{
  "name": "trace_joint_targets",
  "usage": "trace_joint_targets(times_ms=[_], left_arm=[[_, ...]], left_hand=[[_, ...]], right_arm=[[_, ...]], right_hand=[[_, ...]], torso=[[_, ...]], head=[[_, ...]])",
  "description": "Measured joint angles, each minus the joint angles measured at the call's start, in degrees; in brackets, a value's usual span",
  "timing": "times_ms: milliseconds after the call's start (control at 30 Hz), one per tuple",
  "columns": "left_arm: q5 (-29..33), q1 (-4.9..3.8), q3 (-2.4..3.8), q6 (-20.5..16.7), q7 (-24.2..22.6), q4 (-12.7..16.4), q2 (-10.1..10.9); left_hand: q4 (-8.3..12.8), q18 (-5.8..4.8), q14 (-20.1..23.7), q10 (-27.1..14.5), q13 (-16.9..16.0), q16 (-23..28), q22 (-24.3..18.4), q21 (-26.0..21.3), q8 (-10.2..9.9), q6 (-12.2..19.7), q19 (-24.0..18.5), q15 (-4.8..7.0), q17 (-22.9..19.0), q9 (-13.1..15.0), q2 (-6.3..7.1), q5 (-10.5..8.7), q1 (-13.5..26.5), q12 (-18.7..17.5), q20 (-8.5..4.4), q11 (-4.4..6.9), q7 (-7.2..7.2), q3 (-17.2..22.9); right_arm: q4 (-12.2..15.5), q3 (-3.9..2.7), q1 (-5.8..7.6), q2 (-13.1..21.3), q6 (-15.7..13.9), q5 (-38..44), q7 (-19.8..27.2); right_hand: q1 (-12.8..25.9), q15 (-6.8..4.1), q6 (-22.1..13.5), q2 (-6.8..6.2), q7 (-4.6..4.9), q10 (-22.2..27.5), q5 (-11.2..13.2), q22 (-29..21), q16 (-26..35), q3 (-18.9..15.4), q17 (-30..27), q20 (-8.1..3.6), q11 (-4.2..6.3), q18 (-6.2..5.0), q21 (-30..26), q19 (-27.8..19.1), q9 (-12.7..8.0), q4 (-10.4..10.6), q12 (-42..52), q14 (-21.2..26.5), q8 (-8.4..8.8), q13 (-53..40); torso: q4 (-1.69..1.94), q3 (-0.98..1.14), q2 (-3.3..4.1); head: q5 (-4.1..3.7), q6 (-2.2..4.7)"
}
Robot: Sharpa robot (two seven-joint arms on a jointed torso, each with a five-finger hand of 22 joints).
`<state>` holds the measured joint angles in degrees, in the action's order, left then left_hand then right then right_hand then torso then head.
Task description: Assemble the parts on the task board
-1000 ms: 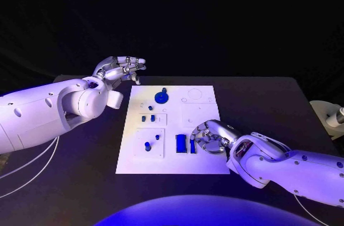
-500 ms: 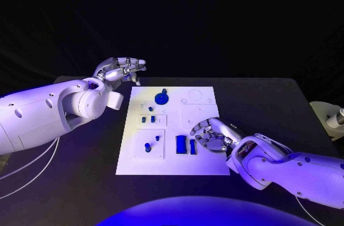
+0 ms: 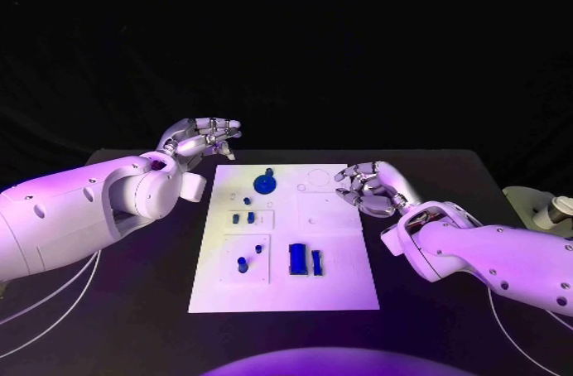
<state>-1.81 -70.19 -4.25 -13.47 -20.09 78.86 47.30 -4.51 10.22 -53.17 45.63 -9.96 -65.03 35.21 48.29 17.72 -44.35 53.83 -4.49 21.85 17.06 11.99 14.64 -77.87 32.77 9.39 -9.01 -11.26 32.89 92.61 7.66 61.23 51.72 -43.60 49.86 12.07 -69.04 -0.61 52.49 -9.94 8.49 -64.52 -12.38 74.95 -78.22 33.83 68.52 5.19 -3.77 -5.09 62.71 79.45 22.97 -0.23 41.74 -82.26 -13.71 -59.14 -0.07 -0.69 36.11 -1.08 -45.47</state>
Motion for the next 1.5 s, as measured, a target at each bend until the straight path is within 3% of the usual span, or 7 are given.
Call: trace_joint_targets(times_ms=[167, 367, 700, 933, 1033, 1233, 1500], left_arm=[[1.79, 1.59, 0.0, -0.76, -1.96, -3.67, -2.44], [3.93, 2.55, 0.02, -1.66, -4.86, -7.18, -4.59], [6.11, 3.98, 0.05, -3.66, -7.85, -10.75, -6.91], [6.05, 4.37, 0.36, -4.29, -7.66, -9.26, -6.4], [5.96, 4.98, 0.76, -5.38, -7.64, -7.19, -6.06], [5.4, 7.04, 2.25, -11.01, -7.72, 0.06, -4.59], [4.01, 9.43, 3.79, -21.46, -8.07, 8.63, -3.02]], left_hand=[[-0.32, 0.0, 4.26, -0.37, 0.75, 6.42, -1.79, -3.82, 1.53, -0.14, -4.06, -0.47, -3.46, 0.16, 0.0, -0.22, 0.0, 0.0, 0.51, 0.0, -0.14, 0.17], [-2.11, 0.0, 6.99, 2.58, 5.68, 24.79, -10.35, -18.1, 3.41, -1.53, -11.06, -2.6, -11.39, 0.17, 0.0, -0.49, 0.0, -6.25, 3.4, -0.81, 0.13, 0.2], [-3.53, -0.1, 10.13, 3.97, 6.49, 45.94, -25.72, -38.98, -2.09, -0.47, -12.98, -4.4, -16.2, -3.85, -0.18, -1.39, -0.61, -21.24, 6.82, -0.5, 1.93, -3.61], [1.48, -6.49, 37.0, -26.87, 8.64, 58.07, -31.77, -44.98, -11.89, 27.45, -38.37, 1.15, -19.75, -12.11, -7.6, -9.69, 16.86, -28.6, -3.28, 5.41, 7.76, -21.91], [2.74, -7.45, 43.68, -34.62, 9.19, 60.95, -33.19, -46.33, -14.29, 34.42, -44.76, 2.52, -20.62, -14.17, -9.44, -11.74, 27.99, -30.33, -5.8, 6.91, 9.2, -26.43], [3.83, -8.99, 49.6, -41.44, 9.65, 63.48, -34.44, -47.47, -16.42, 40.6, -50.34, 3.73, -21.36, -15.96, -11.03, -13.53, 58.11, -31.66, -8.04, 8.26, 10.47, -30.42], [4.44, -8.99, 51.95, -44.29, 9.83, 64.41, -34.97, -47.83, -17.26, 43.1, -52.73, 4.47, -21.66, -16.76, -11.74, -14.14, 72.68, -32.38, -9.09, 8.91, 11.17, -31.95]], right_arm=[[-10.68, -0.32, 1.42, -4.41, 2.82, -11.24, 5.71], [-21.24, -0.92, 2.11, -9.23, 7.86, -23.12, 10.55], [-29.27, -1.25, 2.2, -13.79, 15.2, -34.78, 13.79], [-27.22, -1.8, 1.95, -13.03, 14.53, -35.09, 13.65], [-24.72, -2.44, 1.61, -12.4, 13.81, -35.67, 13.65], [-15.62, -4.76, 0.52, -10.16, 10.62, -38.77, 14.08], [-5.36, -7.11, -0.7, -7.7, 4.71, -44.75, 15.4]], right_hand=[[-1.23, 0.55, -0.78, 1.18, 0.17, 6.32, 1.41, -4.63, 14.22, 0.51, -18.04, 0.55, -0.13, -4.73, -27.93, -12.76, 0.19, -0.31, -9.55, 11.07, -0.39, 8.1], [-2.31, 3.09, -2.54, 1.47, 1.7, 6.13, 2.98, -14.61, 33.23, 1.13, -33.13, 2.56, -2.17, -4.71, -42.97, -20.77, -0.03, -0.14, -24.28, 23.97, -0.92, 27.12], [-2.31, 7.04, -5.03, 1.93, 2.89, 6.05, 4.25, -29.49, 56.67, -0.34, -48.0, 6.64, -4.82, -4.69, -55.59, -27.27, -2.13, 0.67, -35.3, 29.22, 1.69, 44.88], [13.63, 3.02, -34.6, 7.07, -4.14, 37.3, 9.34, -58.14, 70.43, -21.33, -61.01, -0.69, 0.47, 1.24, -60.24, -59.81, -15.15, 0.37, -39.5, 62.25, 9.23, 54.1], [32.2, 2.02, -41.98, 8.23, -5.94, 48.5, 10.62, -65.06, 73.65, -26.5, -64.11, -2.55, 1.84, 2.05, -61.26, -67.92, -18.37, 0.33, -40.42, 70.51, 11.07, 56.18], [55.03, 1.11, -48.57, 9.33, -7.52, 58.5, 11.61, -71.26, 76.52, -31.09, -66.87, -4.21, 3.06, 3.42, -61.95, -75.1, -21.24, 0.25, -41.0, 77.83, 12.64, 58.02], [65.37, 0.7, -51.24, 9.82, -8.33, 62.88, 11.87, -73.98, 77.48, -32.8, -68.08, -4.96, 3.62, 4.32, -62.22, -77.98, -22.52, 0.25, -41.3, 80.85, 13.31, 58.83]], torso=[[-0.2, -0.1, -1.49], [-0.34, -0.15, -2.79], [-0.44, 0.32, -4.01], [-0.41, 0.32, -4.03], [-0.34, 0.38, -4.18], [-0.08, 0.56, -4.64], [0.04, 0.68, -4.88]], head=[[-0.09, 1.64], [-0.52, 3.99], [-0.59, 5.98], [-0.41, 6.42], [-0.06, 7.46], [0.77, 9.99], [1.07, 11.04]])
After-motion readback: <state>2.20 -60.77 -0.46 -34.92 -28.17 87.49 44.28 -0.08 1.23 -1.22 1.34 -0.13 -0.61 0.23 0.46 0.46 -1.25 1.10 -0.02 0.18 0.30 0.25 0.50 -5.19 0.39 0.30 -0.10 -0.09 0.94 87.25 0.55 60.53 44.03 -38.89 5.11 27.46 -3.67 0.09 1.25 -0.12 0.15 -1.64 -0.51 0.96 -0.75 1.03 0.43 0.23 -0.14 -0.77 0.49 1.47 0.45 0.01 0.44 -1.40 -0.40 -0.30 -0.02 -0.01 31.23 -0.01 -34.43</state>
